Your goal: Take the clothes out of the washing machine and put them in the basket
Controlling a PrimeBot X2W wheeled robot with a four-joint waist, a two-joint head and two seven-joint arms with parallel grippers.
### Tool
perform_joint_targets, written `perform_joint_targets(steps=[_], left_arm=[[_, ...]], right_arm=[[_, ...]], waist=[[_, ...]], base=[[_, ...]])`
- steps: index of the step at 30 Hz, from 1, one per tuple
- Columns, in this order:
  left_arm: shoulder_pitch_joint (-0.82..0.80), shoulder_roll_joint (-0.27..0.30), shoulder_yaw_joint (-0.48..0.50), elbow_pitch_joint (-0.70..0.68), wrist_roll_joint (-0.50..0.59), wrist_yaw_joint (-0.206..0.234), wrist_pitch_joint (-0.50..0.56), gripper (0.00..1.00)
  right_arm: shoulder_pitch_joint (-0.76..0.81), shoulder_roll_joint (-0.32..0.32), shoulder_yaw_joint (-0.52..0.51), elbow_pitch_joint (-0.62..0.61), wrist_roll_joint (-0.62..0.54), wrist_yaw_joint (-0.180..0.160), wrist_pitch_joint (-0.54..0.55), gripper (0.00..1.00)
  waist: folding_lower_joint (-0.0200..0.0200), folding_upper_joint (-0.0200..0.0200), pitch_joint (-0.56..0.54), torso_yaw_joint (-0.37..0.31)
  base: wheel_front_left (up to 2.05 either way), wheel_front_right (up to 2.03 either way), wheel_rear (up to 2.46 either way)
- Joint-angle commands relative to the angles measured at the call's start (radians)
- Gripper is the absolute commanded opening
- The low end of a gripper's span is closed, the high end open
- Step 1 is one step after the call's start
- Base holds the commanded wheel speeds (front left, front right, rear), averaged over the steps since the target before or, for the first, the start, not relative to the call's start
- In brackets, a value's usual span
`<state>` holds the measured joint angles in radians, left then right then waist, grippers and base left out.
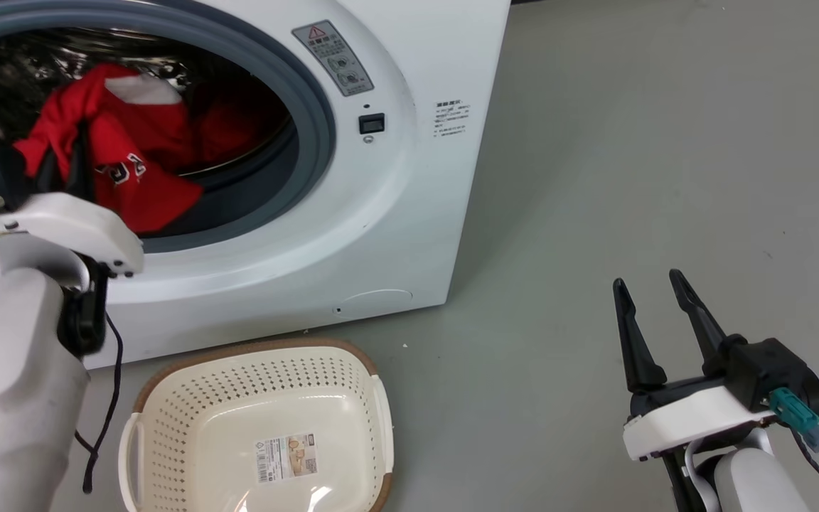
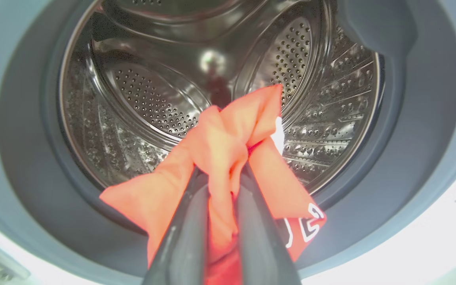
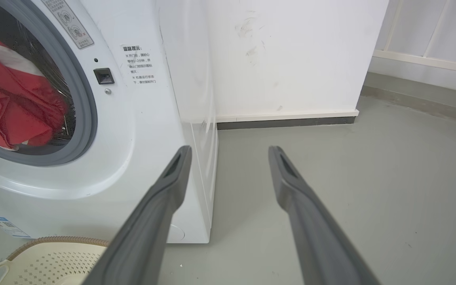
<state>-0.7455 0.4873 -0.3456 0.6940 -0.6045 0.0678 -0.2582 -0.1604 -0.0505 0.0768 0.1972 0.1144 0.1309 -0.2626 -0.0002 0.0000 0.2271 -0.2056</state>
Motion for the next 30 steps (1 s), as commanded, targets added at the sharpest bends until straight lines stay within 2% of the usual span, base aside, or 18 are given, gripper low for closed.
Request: perform_joint_targets(steps=[1,10,17,24,30], left_arm=[[0.026,-0.002,0.005,-0.027,0.004,0.009,-0.004,0.00],[0.322,-0.017,0.012,-0.332,0.006,0.105,-0.002,0.00],[0.535,-0.057,-0.028,-0.458,-0.021,0.161,0.045,0.00],[0.596,-0.094,-0.054,-0.428,-0.046,0.161,0.050,0.00],[0.507,-0.107,-0.059,-0.303,-0.062,0.115,0.057,0.00]], right_arm=[[0.012,0.000,-0.004,-0.004,-0.007,0.000,-0.003,1.00],[0.049,0.000,-0.025,-0.030,-0.020,0.000,0.013,1.00],[0.060,0.000,-0.022,-0.057,-0.032,0.000,0.033,1.00],[0.042,0.000,-0.008,-0.084,-0.032,0.000,0.044,1.00],[0.000,0.000,0.010,-0.114,-0.033,0.000,0.047,1.00]], waist=[[0.0002,0.0000,-0.015,0.014],[0.0002,0.0000,-0.056,0.052],[0.0002,0.0000,-0.055,0.070],[0.0002,0.0000,-0.008,0.068],[0.0002,0.0000,0.108,0.043]], base=[[0.00,0.00,0.00],[0.00,0.00,0.00],[0.00,0.00,0.00],[0.00,0.00,0.00],[0.00,0.00,0.00]])
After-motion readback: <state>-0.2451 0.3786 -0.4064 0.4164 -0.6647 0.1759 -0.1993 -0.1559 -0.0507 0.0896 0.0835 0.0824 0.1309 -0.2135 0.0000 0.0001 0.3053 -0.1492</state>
